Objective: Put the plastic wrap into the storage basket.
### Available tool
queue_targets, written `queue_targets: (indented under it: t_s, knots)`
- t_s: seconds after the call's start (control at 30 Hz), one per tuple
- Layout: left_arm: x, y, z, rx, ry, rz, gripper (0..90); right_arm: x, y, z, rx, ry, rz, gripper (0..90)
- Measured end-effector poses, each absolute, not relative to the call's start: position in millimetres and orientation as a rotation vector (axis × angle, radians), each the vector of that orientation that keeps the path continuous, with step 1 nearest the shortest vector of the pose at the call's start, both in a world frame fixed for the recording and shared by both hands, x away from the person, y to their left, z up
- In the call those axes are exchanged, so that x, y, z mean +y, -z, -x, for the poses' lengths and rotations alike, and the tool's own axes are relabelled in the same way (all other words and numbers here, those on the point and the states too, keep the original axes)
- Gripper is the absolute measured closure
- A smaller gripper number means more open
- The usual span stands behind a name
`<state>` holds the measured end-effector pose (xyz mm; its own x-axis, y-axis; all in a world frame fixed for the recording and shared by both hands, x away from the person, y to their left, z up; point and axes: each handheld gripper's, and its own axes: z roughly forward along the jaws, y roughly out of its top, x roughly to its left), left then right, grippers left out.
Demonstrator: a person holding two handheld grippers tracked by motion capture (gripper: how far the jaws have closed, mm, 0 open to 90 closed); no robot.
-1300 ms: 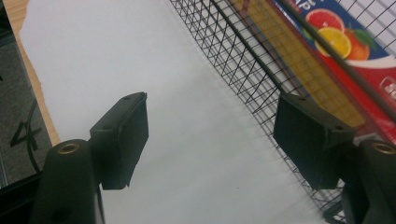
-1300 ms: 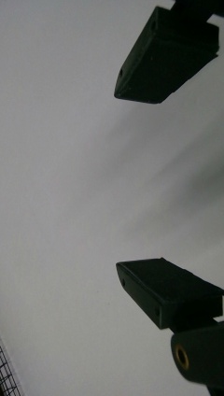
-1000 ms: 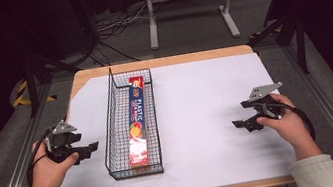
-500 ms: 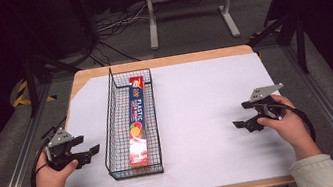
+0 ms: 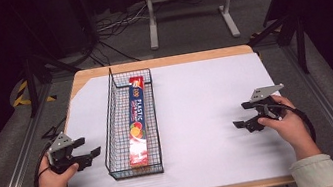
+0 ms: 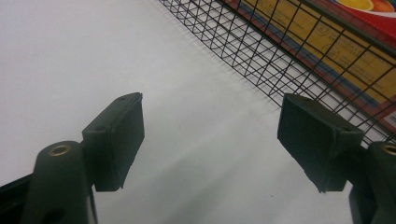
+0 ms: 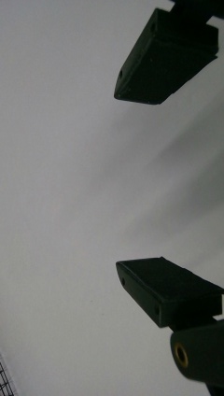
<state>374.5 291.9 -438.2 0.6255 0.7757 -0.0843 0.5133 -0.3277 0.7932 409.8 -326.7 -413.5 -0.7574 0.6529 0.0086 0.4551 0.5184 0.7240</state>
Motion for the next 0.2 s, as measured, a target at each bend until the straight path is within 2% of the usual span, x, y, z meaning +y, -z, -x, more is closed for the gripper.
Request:
queue_targets:
  t_s: [0.2]
  knots:
    - [291.4,436.4,-374.4,1.020,-0.395,-2.003,20.8,-327.5,412.1,-409.7,2.490,-1.086,-0.932,15.1]
